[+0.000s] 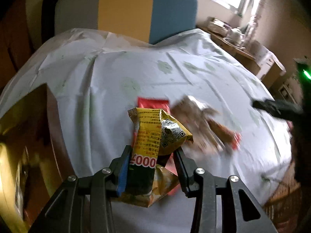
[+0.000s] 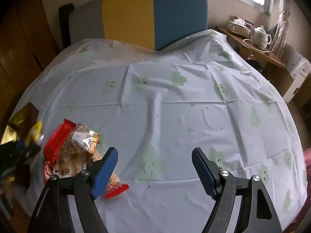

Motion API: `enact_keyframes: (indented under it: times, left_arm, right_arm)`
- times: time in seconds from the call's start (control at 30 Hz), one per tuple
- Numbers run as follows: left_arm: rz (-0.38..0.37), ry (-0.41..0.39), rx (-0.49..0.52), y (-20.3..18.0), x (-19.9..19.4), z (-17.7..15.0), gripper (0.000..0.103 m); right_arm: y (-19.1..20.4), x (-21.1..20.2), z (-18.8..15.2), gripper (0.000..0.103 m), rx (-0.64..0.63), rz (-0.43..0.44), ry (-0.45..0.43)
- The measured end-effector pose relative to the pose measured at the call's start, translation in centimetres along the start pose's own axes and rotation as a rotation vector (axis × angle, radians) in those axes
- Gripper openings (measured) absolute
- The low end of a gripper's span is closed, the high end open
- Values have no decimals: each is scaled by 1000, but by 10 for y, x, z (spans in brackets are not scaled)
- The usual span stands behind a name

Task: Organize snacks
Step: 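Grasp the puffed rice bar with the right gripper while the left gripper holds the yellow bag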

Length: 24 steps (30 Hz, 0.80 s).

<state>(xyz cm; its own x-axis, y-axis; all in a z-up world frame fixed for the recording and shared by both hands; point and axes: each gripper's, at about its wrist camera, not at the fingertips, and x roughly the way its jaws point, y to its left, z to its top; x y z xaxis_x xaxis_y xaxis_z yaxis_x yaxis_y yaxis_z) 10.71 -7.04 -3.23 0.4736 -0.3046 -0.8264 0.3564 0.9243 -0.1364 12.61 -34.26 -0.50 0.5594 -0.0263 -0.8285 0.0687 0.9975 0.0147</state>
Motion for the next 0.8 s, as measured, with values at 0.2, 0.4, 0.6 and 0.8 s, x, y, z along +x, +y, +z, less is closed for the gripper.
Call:
enact_keyframes:
  times: [0.2, 0.4, 0.6, 0.8]
  left_arm:
    - [28, 7, 82, -21, -15, -51, 44]
    - [59, 18, 129, -27, -2, -80, 44]
    - [50, -19, 123, -26, 2, -86, 47]
    - [19, -36, 96, -22, 2, -88, 48]
  right_arm:
    - [4, 7, -5, 79, -24, 4, 30]
    - [17, 15, -11, 59, -91, 31, 69]
    - [43, 26, -20, 42, -207, 136, 126]
    - [66, 38, -29, 42, -309, 141, 157]
